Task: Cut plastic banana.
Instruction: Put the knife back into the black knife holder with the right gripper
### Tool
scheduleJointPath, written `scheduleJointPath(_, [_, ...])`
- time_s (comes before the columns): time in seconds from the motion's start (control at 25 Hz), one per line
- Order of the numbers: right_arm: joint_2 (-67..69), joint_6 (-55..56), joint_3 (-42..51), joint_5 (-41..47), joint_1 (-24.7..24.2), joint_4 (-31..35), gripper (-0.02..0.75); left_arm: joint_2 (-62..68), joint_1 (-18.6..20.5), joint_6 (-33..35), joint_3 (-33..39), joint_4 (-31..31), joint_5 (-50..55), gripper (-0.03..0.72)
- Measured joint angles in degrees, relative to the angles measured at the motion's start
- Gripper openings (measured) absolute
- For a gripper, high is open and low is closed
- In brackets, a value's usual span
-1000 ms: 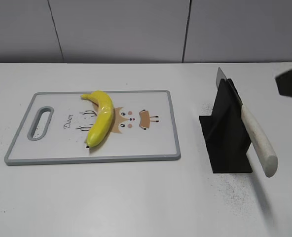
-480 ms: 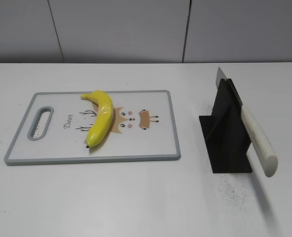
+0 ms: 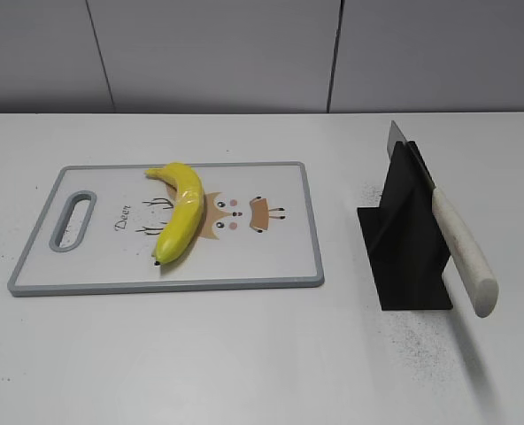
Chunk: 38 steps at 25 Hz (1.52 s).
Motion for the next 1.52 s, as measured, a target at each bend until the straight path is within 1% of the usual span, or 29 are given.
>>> scheduleJointPath(0.2, [-1.9,-0.1,1.1,2.8,0.0,0.0,0.592,0.0,0.0,0.0,0.0,0.0,0.0,0.542])
scheduleJointPath(0.32, [-2.9,-0.1,1.1,3.0,0.0,0.0,0.592,0.0,0.0,0.0,0.0,0.0,0.0,0.542])
scheduleJointPath(0.52, [-6.1,-0.2,1.3,3.0,0.0,0.0,0.592,0.0,0.0,0.0,0.0,0.1,0.0,0.519])
scheduleJointPath(0.76, [-16.4,-0.2,1.5,3.1,0.0,0.0,0.592,0.0,0.0,0.0,0.0,0.2,0.0,0.511])
scheduleJointPath(0.92, [-17.2,-0.2,1.5,3.2,-0.1,0.0,0.592,0.0,0.1,0.0,0.0,0.2,0.0,0.495])
scheduleJointPath(1.0, [-17.2,-0.2,1.5,3.2,-0.9,0.0,0.592,0.0,0.6,0.0,0.0,0.2,0.0,0.485])
scheduleJointPath(1.12, [-17.2,-0.2,1.5,3.2,-4.7,0.0,0.592,0.0,2.1,0.0,0.0,0.2,0.0,0.48])
scheduleJointPath(1.2, [-17.2,-0.2,1.5,3.2,-8.5,0.3,0.592,0.0,3.3,0.0,0.0,0.4,0.0,0.48])
scheduleJointPath(1.4, [-17.2,-0.3,1.5,3.2,-20.8,0.3,0.592,0.0,5.7,0.0,0.0,0.4,0.0,0.48])
scheduleJointPath(1.52, [-17.2,-0.3,1.5,3.2,-25.0,0.0,0.592,0.0,6.6,0.0,0.0,0.4,0.0,0.48])
